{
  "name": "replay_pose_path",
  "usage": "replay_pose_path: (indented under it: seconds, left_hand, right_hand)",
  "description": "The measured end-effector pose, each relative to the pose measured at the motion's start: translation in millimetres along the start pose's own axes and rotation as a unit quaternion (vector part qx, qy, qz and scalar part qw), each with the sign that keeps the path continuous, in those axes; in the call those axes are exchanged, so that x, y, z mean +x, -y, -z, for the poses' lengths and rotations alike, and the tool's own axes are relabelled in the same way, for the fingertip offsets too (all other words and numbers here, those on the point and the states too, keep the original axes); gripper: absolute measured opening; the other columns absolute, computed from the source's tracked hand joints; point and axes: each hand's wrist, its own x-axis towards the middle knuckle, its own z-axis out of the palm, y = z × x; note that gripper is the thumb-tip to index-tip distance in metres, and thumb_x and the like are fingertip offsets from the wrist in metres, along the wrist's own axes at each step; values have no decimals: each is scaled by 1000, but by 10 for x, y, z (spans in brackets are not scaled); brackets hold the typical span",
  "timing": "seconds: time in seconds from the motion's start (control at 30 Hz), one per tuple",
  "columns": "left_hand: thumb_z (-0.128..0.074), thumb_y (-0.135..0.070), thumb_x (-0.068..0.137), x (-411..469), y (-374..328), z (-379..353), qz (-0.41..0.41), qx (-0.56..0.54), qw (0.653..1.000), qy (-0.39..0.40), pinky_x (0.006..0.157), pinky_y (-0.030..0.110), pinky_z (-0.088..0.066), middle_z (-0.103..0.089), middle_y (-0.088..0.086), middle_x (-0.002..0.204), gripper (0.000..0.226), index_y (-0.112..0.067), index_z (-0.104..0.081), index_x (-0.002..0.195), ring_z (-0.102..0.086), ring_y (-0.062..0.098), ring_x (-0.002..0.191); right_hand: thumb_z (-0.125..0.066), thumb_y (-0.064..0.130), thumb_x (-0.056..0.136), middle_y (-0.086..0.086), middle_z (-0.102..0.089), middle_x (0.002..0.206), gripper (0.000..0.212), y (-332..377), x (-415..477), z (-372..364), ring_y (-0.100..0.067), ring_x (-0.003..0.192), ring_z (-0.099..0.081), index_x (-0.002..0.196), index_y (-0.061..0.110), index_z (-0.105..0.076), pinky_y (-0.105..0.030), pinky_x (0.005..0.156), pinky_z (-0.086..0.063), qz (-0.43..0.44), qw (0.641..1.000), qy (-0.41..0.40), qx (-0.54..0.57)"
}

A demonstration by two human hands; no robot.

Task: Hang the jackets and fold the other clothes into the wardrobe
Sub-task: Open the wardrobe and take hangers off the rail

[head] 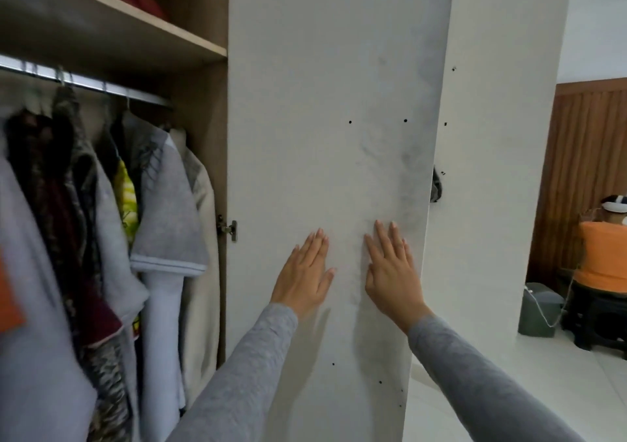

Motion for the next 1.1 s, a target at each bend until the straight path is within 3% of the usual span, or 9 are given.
replay_pose_path:
  seconds: [0.13,0.3,0.47,0.53,0.67,0.8,0.93,1.03,1.1]
  left_hand:
    - [2,-54,82,-299,-37,234,44,7,999,-5,115,27,6,3,2,159,79,-13,-3,150,4,12,146]
    - [-4,-52,86,-849,269,773,113,56,992,-13,117,29,1,-1,1,158,75,-14,-7,150,0,12,146]
    - [-6,-51,89,-1511,762,1516,208,136,969,-20,119,32,-4,-3,2,159,72,-13,-9,150,-1,14,146]
    - [-6,-53,89,-1765,932,1870,240,160,957,-43,118,29,-1,-6,3,158,74,-12,-12,150,-3,15,146]
    - [-25,-44,100,-2256,1332,2496,293,199,932,-80,118,27,-1,-11,4,158,62,-9,-16,149,-6,14,146]
    - [-28,-39,98,-2699,1748,3078,334,233,901,-149,113,24,-14,-35,11,149,57,-4,-37,141,-28,22,141]
    - [-27,-42,92,-2955,2250,3580,407,228,847,-256,95,40,-40,-57,16,119,58,0,-57,119,-52,33,111]
    - [-34,-33,99,-3037,2672,3904,475,154,824,-266,91,41,-42,-58,18,109,42,0,-57,110,-54,34,104]
    - [-34,-27,102,-3042,2896,4067,523,66,813,-247,87,27,-39,-59,12,103,34,-2,-58,105,-55,25,97]
  right_hand:
    - [-41,9,92,-13,-10,158,59,157,-32,64,-29,147,-3,148,11,-24,-34,116,0,23,995,39,88]
    - [-37,13,96,-10,-2,159,58,817,-91,174,-24,147,2,150,13,-15,-36,118,-1,54,976,64,202]
    - [-41,13,95,-13,-13,158,56,1803,-91,402,-27,146,-6,148,10,-24,-38,119,-8,132,935,70,322]
    - [-40,15,96,-12,-12,158,55,2238,-73,539,-27,146,-6,148,10,-23,-38,119,-8,165,912,81,367]
    - [-42,15,96,-11,-17,157,54,3084,10,839,-24,146,-9,148,10,-25,-33,117,-8,208,860,71,461]
    - [-45,12,95,-11,-27,153,54,3932,164,1175,-23,144,-18,146,6,-30,-28,115,-12,234,793,45,561]
    - [-48,13,94,-12,-39,144,47,4705,400,1620,-24,136,-32,139,5,-39,-26,111,-21,253,735,7,629]
    - [-45,17,96,-12,-40,143,45,5229,599,1989,-25,134,-35,139,6,-39,-24,105,-24,263,691,26,673]
    - [-42,23,99,-11,-37,146,45,5511,735,2198,-25,134,-34,141,8,-36,-25,102,-27,263,681,62,680]
